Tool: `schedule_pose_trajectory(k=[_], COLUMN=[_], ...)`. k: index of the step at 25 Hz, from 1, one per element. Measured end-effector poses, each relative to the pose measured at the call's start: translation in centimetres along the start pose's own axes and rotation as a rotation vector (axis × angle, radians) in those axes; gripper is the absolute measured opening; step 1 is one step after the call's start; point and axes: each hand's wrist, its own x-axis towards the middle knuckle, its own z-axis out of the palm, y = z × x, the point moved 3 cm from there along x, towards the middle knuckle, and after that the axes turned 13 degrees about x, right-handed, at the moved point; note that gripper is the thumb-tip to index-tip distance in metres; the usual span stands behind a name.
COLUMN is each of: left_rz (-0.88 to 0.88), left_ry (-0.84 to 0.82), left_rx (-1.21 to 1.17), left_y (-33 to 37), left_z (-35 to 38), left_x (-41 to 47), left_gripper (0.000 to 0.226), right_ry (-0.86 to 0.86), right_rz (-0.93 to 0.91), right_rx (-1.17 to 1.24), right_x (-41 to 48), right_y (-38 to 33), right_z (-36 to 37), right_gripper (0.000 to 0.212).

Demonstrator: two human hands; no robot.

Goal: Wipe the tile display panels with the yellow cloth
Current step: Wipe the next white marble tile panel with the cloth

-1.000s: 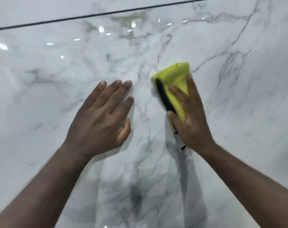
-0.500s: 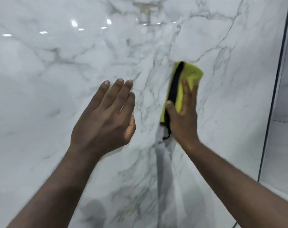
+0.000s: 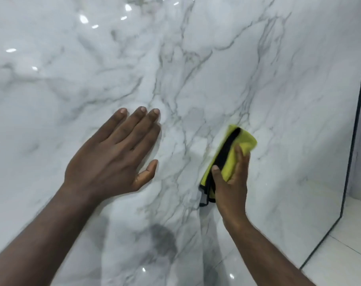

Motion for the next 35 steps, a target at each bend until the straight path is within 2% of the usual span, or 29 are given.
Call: schedule_pose_trajectory(k=[1, 5, 8, 12, 14, 16, 19, 20, 23, 27, 30, 35], left_rz=[0.012, 0.016, 0.024, 0.021, 0.019, 0.015, 0.011, 0.004, -0.013, -0.021, -0.037, -0.035], left_ry=[-0.002, -0.015, -0.010, 0.006, 0.010, 0.019, 0.025, 0.029, 0.049, 0.052, 0.070, 0.069], left_rx=[-0.004, 0.004, 0.008, 0.011, 0.004, -0.002, -0.043, -0.061, -0.087, -0.103, -0.093, -0.097], left_y=[0.1, 0.2, 0.2, 0.3, 0.2, 0.1, 0.2, 0.2, 0.0, 0.0, 0.0, 0.1], left_z=[0.0, 0.3, 0.0, 0.0, -0.1, -0.2, -0.2, -0.2, -0.3, -0.1, -0.2, 0.0], left_x=[0.1, 0.0, 0.2, 0.3, 0.2, 0.2, 0.3, 0.2, -0.1, 0.1, -0.1, -0.1], left_gripper=[0.072, 0.071, 0.070, 0.069, 0.068, 0.067, 0.063, 0.062, 0.058, 0.056, 0.054, 0.054], right_ry=[0.039, -0.093, 0.009, 0.008, 0.094, 0.110, -0.046, -0.068, 0.025, -0.088, 0.005, -0.113], right_rz=[0.129, 0.013, 0.158, -0.022, 0.122, 0.253, 0.055, 0.048, 0.158, -0.038, 0.134, -0.072], right_rx=[0.061, -0.048, 0.055, -0.027, 0.056, 0.136, -0.018, -0.024, 0.049, -0.017, 0.139, 0.056], right_x=[0.0, -0.7, -1.0, -1.0, -1.3, -1.7, -1.7, -1.7, -1.9, -2.5, -2.1, -2.0], right_y=[0.6, 2.4, 3.4, 3.2, 4.0, 4.2, 4.0, 3.9, 4.1, 3.7, 4.1, 3.5], right_z=[-0.6, -1.7, -2.5, -2.5, -3.2, -3.1, -2.6, -2.5, -2.4, -1.5, -1.8, -0.7], right_gripper=[0.076, 0.079, 0.078, 0.075, 0.074, 0.074, 0.075, 0.075, 0.072, 0.069, 0.066, 0.063])
